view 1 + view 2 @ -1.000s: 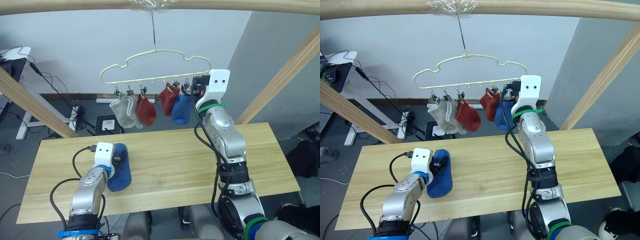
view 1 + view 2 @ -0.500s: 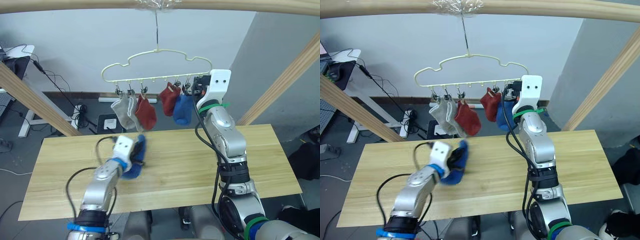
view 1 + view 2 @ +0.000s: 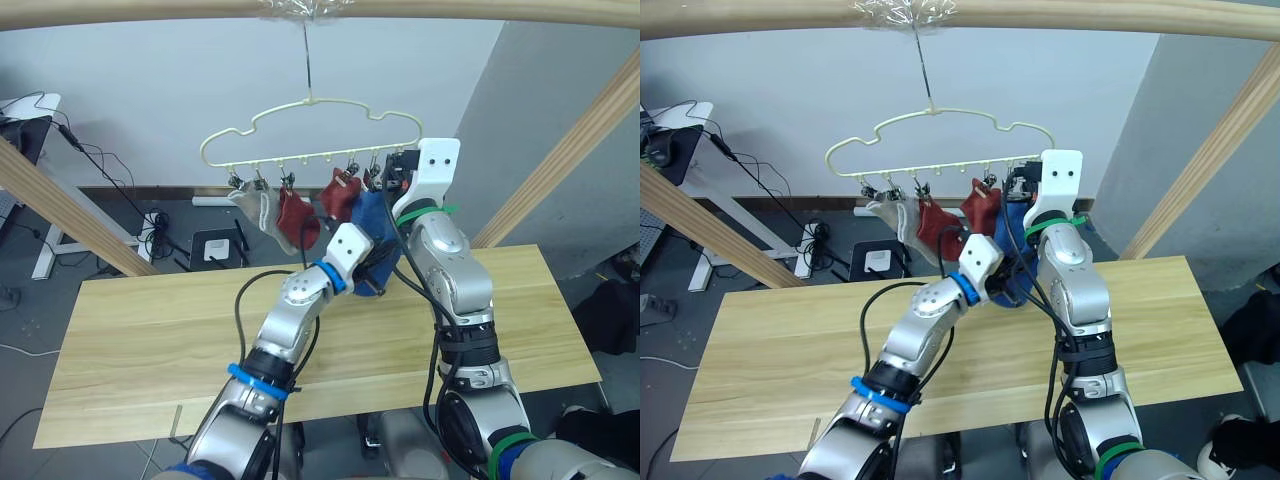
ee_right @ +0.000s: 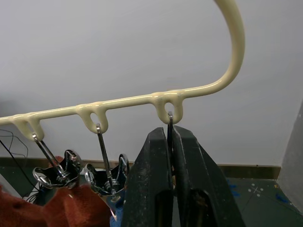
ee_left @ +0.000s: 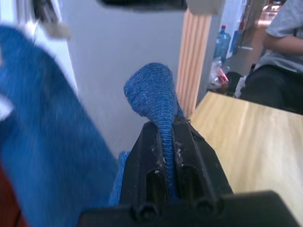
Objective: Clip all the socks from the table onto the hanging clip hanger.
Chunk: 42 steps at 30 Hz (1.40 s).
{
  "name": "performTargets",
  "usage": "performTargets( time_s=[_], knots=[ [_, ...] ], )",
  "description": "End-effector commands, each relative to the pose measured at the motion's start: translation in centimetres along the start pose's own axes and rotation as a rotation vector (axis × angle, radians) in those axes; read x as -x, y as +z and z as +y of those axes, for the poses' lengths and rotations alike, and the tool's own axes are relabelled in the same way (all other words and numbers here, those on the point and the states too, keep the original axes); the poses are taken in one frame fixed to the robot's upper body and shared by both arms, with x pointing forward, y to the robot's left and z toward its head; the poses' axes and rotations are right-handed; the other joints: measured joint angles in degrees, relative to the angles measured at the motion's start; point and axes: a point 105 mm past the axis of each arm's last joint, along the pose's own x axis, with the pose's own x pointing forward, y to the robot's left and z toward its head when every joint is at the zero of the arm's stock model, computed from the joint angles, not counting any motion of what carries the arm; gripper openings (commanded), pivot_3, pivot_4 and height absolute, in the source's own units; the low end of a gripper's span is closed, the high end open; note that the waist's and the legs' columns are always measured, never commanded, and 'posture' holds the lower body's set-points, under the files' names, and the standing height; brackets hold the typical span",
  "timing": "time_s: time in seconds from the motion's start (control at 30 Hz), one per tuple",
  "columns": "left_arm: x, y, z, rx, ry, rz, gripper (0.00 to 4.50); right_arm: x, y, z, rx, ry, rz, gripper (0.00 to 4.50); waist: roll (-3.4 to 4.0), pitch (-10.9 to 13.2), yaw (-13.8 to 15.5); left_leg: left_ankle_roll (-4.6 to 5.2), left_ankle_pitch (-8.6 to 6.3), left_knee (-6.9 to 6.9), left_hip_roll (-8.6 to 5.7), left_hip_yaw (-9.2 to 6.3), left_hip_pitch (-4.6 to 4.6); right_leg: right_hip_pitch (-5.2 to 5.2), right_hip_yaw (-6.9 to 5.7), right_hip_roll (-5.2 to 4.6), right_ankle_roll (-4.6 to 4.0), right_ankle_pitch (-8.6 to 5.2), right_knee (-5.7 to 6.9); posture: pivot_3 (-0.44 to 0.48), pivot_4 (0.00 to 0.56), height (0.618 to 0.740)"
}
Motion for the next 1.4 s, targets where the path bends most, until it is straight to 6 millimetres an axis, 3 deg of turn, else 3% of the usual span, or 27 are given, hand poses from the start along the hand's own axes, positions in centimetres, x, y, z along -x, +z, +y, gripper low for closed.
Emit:
performTargets(
  time_s=[0.03, 0.23, 0.6, 1.03, 1.4],
  knots=[
    [-1.0, 1.2, 0.6, -0.049, 0.028, -0.065, 0.09, 0.2, 2.0, 0.3, -0.011, 0.013, -0.067, 0.0, 0.0, 0.0, -0.24, 0.0, 0.0, -0.01, 0.0, 0.0, 0.0, 0.0, 0.0, 0.0, 0.0, 0.0, 0.0, -0.259, 0.264, 0.74],
    [-1.7, 1.9, 1.8, -0.087, 0.083, -0.108, 0.09, 0.3, 2.0, 0.5, -0.013, 0.016, -0.064, 0.0, 0.0, 0.0, -0.5, 0.0, 0.0, 0.0, 0.0, 0.0, 0.0, 0.0, -0.03, 0.0, 0.01, 0.0, 0.0, -0.264, 0.265, 0.74],
    [-1.2, 2.2, 3.4, -0.116, 0.124, -0.126, 0.09, 0.3, 2.0, 0.4, -0.008, 0.021, -0.065, 0.0, 0.0, 0.0, -0.55, 0.0, 0.0, -0.01, 0.0, 0.0, 0.0, 0.0, -0.04, 0.0, 0.01, 0.0, 0.0, -0.265, 0.263, 0.74],
    [-2.4, 2.9, 3.7, -0.068, 0.125, -0.104, 0.09, 0.3, 1.6, 0.7, -0.016, 0.038, -0.044, 0.0, 0.0, 0.0, -0.57, -0.01, 0.0, -0.01, 0.0, 0.01, 0.0, 0.0, -0.04, 0.0, 0.02, -0.01, 0.0, -0.27, 0.259, 0.74],
    [-2.2, 3.3, 4.5, -0.032, 0.161, -0.125, 0.09, 0.4, 1.5, 0.5, 0.0, 0.033, -0.039, 0.0, 0.0, 0.0, -0.59, -0.01, 0.0, -0.01, 0.0, 0.01, 0.0, 0.0, -0.04, 0.0, 0.02, -0.01, 0.0, -0.266, 0.261, 0.74]
  ],
)
